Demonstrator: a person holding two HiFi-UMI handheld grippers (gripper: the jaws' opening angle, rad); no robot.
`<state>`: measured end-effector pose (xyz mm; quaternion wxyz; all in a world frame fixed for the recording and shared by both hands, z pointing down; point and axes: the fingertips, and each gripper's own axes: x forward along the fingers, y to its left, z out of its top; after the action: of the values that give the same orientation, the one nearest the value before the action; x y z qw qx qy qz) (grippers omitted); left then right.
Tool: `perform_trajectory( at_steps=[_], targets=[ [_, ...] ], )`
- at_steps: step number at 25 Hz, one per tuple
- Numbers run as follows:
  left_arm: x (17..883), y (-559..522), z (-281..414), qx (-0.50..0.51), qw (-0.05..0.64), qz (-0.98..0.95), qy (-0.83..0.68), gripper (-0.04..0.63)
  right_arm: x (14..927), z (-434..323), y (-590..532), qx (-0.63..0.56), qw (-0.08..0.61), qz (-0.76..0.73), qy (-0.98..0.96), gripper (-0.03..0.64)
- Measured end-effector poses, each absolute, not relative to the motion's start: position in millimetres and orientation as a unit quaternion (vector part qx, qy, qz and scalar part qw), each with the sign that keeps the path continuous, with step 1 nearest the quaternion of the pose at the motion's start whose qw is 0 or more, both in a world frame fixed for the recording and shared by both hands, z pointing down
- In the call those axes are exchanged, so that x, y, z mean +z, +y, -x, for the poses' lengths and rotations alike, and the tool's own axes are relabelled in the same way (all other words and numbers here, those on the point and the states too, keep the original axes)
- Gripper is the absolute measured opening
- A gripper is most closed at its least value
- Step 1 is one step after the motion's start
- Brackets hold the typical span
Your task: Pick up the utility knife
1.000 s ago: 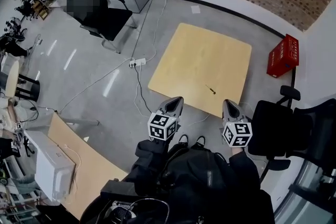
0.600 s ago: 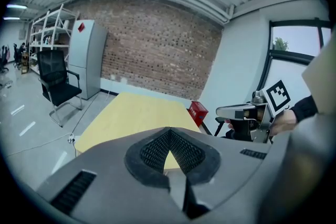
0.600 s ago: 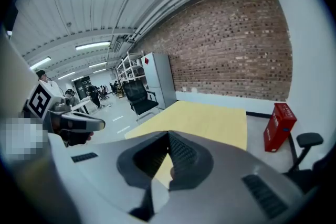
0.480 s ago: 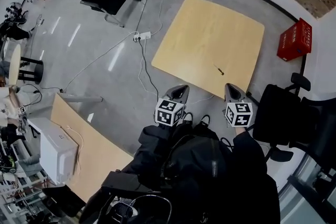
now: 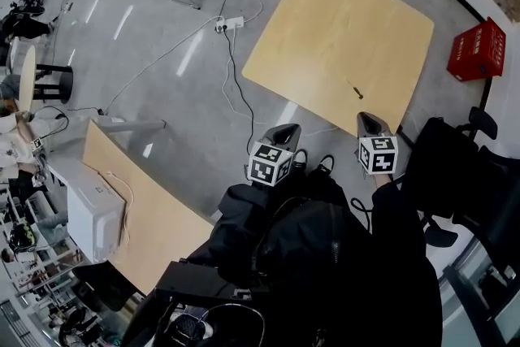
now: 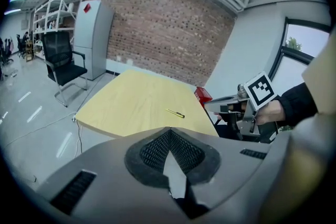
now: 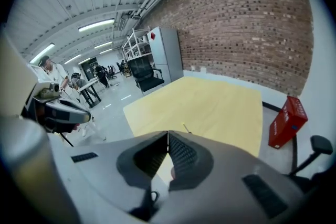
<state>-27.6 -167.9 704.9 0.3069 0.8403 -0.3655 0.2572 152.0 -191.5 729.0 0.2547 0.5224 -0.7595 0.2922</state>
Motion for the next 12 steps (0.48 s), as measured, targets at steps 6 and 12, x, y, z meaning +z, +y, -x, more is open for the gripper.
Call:
perform_trajectory(
  at_steps=[6, 12],
  targets=[
    [718.2, -166.1, 28.7, 0.266, 0.318, -0.833, -0.366, 0.002, 754.6, -157.3, -212.0, 0.296, 0.285, -0.504, -0.760, 0.005],
    [720.5, -171.1, 36.7, 0.267, 0.322, -0.829, -0.370, 0.002, 781.1, -159.1, -228.2, 0.300, 0.328, -0.472, -0.761, 0.006]
  ],
)
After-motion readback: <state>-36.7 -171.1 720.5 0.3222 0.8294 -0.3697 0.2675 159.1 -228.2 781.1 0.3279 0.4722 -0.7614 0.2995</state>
